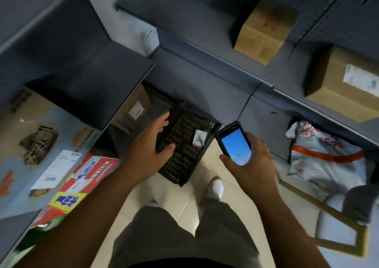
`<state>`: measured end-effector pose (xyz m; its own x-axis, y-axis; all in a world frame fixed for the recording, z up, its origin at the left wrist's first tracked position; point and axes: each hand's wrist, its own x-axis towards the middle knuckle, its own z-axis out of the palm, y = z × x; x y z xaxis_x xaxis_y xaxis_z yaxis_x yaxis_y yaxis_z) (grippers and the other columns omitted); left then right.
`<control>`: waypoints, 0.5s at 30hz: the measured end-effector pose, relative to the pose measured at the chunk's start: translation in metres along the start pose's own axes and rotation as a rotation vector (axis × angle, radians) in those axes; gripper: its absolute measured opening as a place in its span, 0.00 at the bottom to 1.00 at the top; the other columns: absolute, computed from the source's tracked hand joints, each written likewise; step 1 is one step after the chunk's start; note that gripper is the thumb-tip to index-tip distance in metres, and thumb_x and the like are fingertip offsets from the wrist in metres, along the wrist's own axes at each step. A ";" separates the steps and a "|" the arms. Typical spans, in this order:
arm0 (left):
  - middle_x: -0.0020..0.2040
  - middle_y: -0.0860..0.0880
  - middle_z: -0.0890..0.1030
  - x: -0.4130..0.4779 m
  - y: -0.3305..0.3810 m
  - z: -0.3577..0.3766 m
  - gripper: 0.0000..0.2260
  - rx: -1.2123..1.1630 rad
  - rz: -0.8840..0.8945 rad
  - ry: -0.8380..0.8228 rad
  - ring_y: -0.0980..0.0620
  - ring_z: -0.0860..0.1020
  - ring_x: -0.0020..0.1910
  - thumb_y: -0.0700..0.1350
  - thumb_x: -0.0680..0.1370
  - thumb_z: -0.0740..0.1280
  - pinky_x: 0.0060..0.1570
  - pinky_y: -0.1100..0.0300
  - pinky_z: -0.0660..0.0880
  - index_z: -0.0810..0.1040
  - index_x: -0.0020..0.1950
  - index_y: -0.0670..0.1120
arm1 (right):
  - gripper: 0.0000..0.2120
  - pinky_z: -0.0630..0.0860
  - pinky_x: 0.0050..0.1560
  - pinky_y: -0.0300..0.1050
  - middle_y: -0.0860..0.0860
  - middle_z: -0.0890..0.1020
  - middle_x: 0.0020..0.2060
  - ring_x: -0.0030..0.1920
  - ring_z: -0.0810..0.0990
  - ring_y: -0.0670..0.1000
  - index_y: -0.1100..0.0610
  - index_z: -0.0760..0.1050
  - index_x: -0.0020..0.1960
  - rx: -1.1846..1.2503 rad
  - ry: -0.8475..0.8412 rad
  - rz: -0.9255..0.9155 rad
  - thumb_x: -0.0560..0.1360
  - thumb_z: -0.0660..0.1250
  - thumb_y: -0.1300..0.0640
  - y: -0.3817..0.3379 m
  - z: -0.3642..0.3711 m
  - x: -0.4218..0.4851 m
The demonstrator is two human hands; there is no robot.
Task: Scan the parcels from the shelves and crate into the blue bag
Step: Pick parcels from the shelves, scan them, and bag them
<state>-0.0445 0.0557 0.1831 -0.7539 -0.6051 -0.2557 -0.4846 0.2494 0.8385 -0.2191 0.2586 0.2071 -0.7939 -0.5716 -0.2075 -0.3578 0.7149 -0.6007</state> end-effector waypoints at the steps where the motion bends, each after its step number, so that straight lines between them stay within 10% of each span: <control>1: 0.73 0.59 0.70 0.011 -0.008 0.013 0.34 -0.013 -0.036 0.015 0.60 0.69 0.72 0.51 0.74 0.69 0.73 0.45 0.69 0.59 0.77 0.68 | 0.32 0.64 0.48 0.34 0.54 0.78 0.60 0.53 0.71 0.48 0.57 0.72 0.68 -0.005 -0.024 -0.002 0.69 0.78 0.50 0.011 0.005 0.014; 15: 0.73 0.55 0.71 0.209 -0.255 0.173 0.35 0.049 -0.154 0.012 0.60 0.72 0.69 0.55 0.74 0.71 0.67 0.50 0.75 0.62 0.79 0.55 | 0.41 0.78 0.51 0.48 0.49 0.75 0.55 0.54 0.76 0.50 0.52 0.68 0.69 -0.097 -0.119 0.089 0.60 0.81 0.45 0.197 0.224 0.168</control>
<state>-0.1557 -0.0036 -0.1676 -0.6639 -0.6480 -0.3733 -0.6154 0.1898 0.7651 -0.3127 0.2127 -0.1190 -0.7631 -0.5435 -0.3497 -0.3388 0.7972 -0.4996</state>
